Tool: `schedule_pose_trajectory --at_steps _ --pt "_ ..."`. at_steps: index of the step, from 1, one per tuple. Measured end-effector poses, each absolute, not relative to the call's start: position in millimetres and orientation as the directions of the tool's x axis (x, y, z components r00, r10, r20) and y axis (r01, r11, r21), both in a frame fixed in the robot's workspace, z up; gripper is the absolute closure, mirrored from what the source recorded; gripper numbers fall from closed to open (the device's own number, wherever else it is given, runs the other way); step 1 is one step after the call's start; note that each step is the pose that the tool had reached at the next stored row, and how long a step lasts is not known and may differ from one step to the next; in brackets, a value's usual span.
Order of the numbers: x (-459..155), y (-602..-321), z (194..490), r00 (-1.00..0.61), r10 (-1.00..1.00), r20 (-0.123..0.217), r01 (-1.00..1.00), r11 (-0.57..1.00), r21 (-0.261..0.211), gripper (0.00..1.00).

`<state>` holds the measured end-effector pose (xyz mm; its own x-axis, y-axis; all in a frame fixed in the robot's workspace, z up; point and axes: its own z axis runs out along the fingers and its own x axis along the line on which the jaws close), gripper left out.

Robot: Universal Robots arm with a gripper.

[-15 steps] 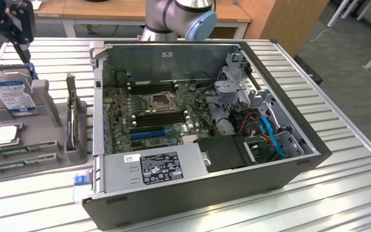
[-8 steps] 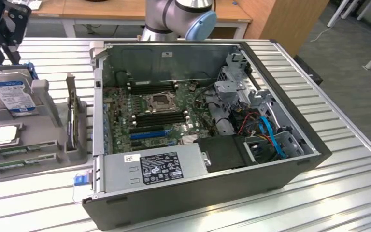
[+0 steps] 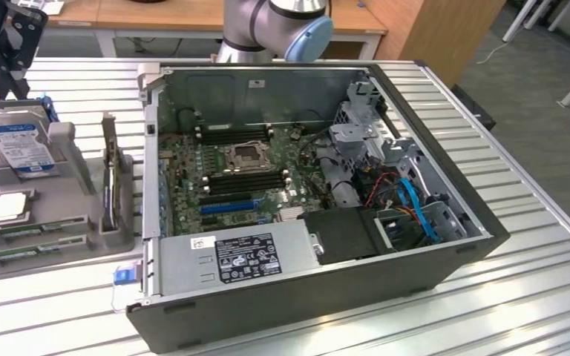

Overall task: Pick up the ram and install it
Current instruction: 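Pick up the ram and move it above insertion slot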

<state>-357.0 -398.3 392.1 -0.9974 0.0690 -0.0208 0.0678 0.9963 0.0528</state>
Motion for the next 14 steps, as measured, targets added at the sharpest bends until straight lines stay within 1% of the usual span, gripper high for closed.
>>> schedule_pose_trajectory --at_steps 12,14 --pt "-357.3 -398.3 392.1 -0.998 0.067 -0.021 0.066 0.996 0.053 0.74" --pt "-357.6 -398.2 392.1 -0.999 0.039 -0.021 0.037 0.998 0.053 0.74"
